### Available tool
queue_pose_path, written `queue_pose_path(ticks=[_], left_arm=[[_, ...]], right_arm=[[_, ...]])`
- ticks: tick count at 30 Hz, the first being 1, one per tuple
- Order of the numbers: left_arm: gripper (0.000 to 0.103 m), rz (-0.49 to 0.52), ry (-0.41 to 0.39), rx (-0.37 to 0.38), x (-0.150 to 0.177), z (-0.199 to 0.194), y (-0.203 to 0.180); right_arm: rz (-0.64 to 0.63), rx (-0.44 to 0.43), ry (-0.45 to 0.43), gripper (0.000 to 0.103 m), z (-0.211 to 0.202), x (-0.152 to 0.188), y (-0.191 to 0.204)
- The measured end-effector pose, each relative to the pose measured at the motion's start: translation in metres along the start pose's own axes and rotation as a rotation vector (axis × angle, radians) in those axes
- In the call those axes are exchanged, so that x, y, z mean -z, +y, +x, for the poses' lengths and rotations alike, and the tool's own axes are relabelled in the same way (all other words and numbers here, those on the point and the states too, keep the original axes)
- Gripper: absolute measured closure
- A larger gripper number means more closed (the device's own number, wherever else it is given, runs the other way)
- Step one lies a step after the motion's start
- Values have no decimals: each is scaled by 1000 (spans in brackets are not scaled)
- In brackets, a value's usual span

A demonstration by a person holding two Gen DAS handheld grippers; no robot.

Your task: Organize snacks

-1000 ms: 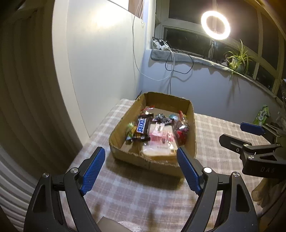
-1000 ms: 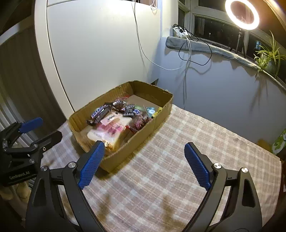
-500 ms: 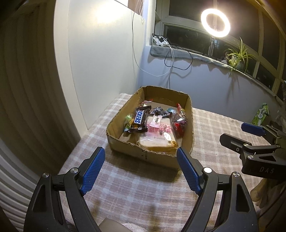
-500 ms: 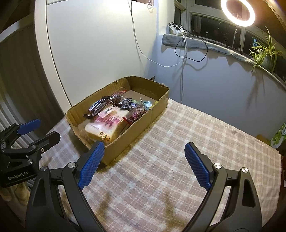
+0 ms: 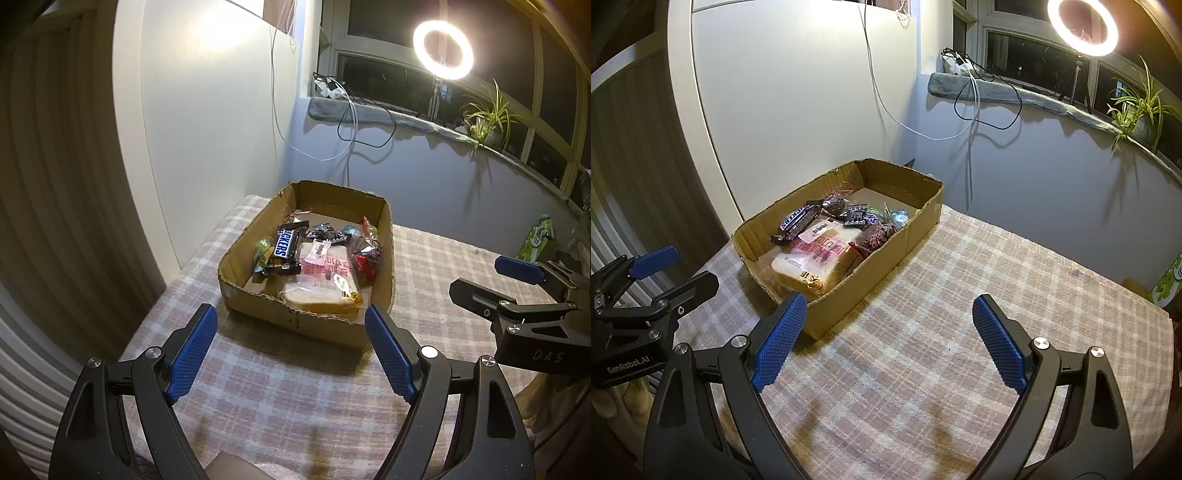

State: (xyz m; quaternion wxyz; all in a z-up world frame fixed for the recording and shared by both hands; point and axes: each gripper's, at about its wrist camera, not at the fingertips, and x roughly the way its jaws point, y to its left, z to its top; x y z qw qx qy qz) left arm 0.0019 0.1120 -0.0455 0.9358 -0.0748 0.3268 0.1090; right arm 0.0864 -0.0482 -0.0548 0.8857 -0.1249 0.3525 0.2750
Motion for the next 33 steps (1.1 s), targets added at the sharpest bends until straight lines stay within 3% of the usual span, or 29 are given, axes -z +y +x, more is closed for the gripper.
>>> queue_pose_path(ticks=[33], left_arm=[[21, 16, -6, 7, -2, -1, -9]], right_arm=[[27, 4, -7, 9, -4, -2, -4]])
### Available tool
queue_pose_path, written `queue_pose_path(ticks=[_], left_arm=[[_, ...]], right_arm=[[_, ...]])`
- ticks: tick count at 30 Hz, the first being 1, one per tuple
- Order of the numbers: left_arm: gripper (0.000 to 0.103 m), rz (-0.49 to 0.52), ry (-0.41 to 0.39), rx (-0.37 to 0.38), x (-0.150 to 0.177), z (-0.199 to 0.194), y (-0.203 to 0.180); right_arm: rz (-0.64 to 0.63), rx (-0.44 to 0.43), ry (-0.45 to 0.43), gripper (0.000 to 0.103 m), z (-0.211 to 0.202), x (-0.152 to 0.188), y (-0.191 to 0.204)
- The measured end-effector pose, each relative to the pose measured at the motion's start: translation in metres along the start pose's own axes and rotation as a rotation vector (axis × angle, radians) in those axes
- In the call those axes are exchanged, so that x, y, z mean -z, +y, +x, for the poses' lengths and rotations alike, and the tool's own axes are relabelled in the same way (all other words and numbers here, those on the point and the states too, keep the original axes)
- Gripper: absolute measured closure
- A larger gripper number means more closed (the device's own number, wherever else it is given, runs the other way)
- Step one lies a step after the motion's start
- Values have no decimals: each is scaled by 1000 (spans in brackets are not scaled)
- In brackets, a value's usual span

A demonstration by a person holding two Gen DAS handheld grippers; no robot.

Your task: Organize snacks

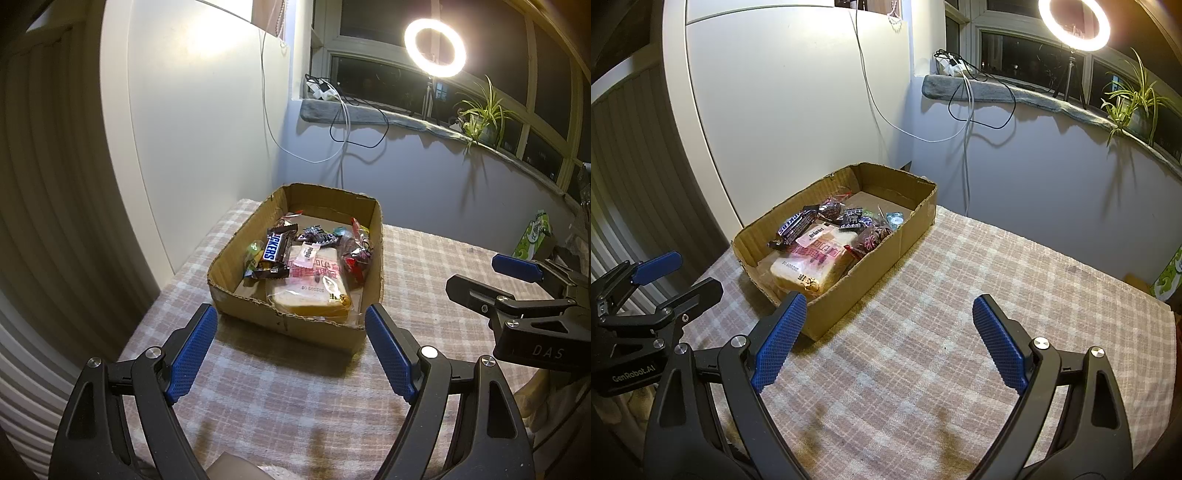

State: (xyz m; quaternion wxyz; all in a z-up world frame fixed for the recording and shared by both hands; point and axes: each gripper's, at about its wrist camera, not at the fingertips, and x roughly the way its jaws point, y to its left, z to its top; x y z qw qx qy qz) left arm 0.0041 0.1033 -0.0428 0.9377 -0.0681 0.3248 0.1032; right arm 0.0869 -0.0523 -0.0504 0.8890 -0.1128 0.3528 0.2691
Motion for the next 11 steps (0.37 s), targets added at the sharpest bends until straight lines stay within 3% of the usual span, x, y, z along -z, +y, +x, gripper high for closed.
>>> queue_pose_path(ticks=[11], left_arm=[[21, 16, -13, -13, 0, 1, -3]], right_arm=[[4, -3, 13, 9, 5, 2, 2]])
